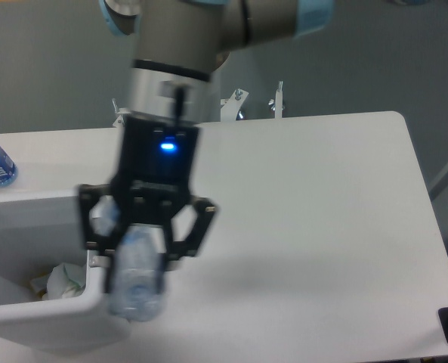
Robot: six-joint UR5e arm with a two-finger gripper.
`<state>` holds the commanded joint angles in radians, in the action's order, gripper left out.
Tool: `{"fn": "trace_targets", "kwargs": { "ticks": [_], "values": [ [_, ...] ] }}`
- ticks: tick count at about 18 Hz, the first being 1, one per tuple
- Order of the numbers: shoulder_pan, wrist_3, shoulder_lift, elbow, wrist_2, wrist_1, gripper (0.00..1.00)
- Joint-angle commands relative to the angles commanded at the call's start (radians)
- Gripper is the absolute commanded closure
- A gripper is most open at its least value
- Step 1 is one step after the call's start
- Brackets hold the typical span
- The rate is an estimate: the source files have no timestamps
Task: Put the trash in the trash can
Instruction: 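Lift the bottle and carry it over the trash bin, then lower the bottle into the bin and open the gripper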
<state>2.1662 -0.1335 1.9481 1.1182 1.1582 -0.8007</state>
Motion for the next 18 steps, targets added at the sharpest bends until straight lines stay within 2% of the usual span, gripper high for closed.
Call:
{"fn": "trace_targets", "kwargs": {
  "ticks": [4,6,8,12,13,15,18],
  "values": [
    [-0.055,0.009,0.026,0.008,0.000,0.002,0.45],
    [-0.081,0.018,0.047,0.008,0.000,0.023,0.45],
    [-0.089,0.026,0.060,0.009,0.002,0.044,0.45],
    [-0.091,0.052,0.066,0.028,0.002,0.048,0.42],
    [-0.092,0.054,0.066,0.037,0.002,0.048,0.36],
    [-0.092,0.077,0.063,0.054,0.003,0.048,0.02],
    [-0.092,0.091,0.052,0.055,0.000,0.048,0.00]
  ]
}}
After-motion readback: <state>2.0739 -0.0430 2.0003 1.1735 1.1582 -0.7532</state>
